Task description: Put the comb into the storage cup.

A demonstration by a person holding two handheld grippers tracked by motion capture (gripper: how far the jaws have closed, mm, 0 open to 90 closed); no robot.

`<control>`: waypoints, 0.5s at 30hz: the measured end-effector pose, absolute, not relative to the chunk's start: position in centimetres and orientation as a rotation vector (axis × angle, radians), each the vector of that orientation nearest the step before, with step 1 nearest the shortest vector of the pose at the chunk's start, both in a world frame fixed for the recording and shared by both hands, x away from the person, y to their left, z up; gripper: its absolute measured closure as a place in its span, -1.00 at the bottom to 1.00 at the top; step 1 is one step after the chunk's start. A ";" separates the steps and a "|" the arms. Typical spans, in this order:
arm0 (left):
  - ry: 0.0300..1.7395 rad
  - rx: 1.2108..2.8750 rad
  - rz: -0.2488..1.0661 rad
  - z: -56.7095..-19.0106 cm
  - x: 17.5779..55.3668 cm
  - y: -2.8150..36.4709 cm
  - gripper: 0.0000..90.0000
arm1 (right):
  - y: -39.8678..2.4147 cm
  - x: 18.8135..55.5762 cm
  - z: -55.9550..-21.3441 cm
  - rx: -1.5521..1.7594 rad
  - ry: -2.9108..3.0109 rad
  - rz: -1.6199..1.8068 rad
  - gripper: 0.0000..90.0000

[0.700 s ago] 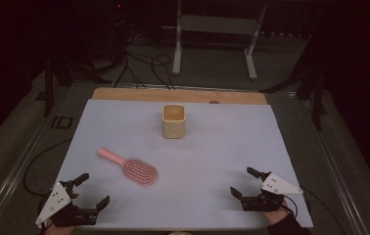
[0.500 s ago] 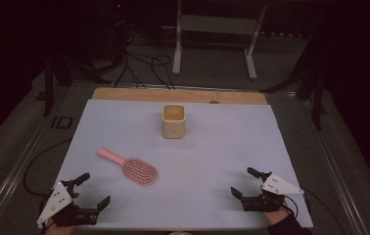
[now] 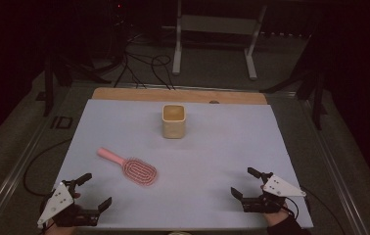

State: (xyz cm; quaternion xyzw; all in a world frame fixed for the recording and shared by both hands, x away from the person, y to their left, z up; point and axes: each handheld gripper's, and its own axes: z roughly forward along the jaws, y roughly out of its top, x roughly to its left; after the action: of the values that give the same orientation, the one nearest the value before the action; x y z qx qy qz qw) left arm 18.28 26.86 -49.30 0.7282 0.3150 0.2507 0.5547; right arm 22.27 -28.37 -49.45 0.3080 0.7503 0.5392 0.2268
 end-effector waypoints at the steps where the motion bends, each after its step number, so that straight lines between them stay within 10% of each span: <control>1: 0.758 1.715 0.569 -49.4 18.3 26.9 -1.00 | -28.3 22.2 -49.4 0.840 2.074 1.484 -0.82; 15: 0.693 1.737 0.537 -46.1 18.8 26.6 -1.00 | -28.4 22.1 -49.1 0.842 2.041 1.510 -0.82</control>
State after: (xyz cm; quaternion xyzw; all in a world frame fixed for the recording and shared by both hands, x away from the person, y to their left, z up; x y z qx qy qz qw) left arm 18.84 26.57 -46.10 0.7378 0.2945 0.2280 0.5629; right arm 22.10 -28.42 -49.10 0.3061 0.7423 0.5494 0.2313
